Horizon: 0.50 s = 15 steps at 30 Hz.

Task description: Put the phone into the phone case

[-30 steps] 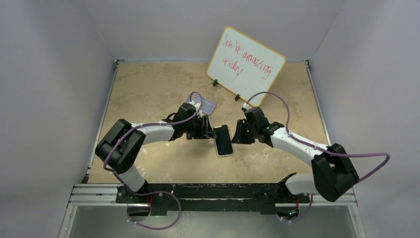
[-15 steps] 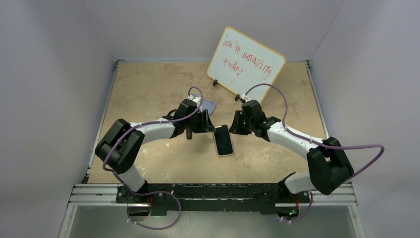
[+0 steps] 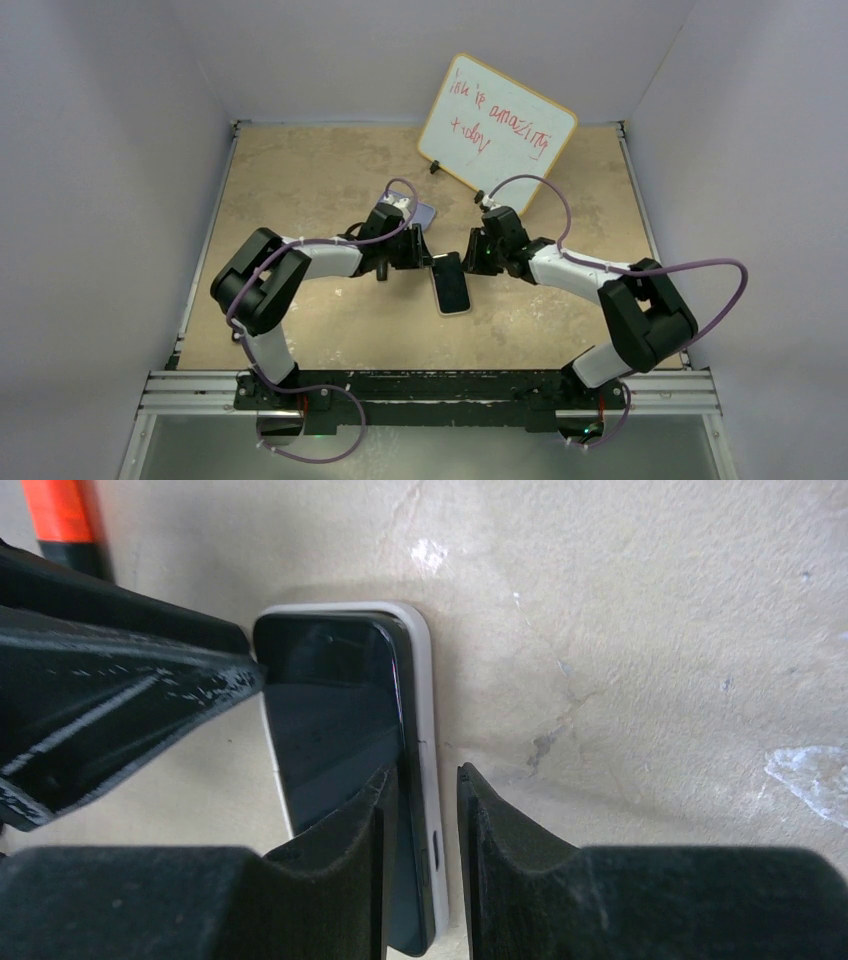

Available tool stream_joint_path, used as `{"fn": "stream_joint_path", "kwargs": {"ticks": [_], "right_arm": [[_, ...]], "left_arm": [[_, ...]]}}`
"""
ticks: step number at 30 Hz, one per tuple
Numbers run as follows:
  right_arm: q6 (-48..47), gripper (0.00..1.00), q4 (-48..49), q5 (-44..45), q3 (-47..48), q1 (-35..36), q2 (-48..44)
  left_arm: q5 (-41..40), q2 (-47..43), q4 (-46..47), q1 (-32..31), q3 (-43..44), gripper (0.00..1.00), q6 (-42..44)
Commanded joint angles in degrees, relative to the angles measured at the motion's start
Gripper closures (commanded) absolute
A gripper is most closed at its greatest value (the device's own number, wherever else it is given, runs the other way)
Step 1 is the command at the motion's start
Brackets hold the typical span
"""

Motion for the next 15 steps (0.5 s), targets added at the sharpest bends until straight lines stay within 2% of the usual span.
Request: {"fn": "stream_joint_path", "kwargs": {"ticks": [1, 5, 11, 15], "right_arm": [[-1.4, 0.7, 2.9, 0.3, -1.9, 0.0, -0.5], [0.2, 0.73, 5.4, -1.8, -4.5, -0.1, -1.6], [0.5, 0.75, 6.1, -2.9, -6.3, 0.0, -1.2], [1.1, 0.77, 7.5, -6.2, -7.9, 0.7, -2.3]], "left_arm": [[-2.6, 1.1, -2.3, -0.1, 2.2, 0.68, 3.6], [-0.9, 1.0, -2.2, -0.2, 1.1, 0.7, 3.3], [-2.4, 0.9, -8.6, -0.2, 1.5, 0.72, 4.8], [2.4, -1.0, -7.0, -0.2, -0.4, 0.72, 3.9]]}}
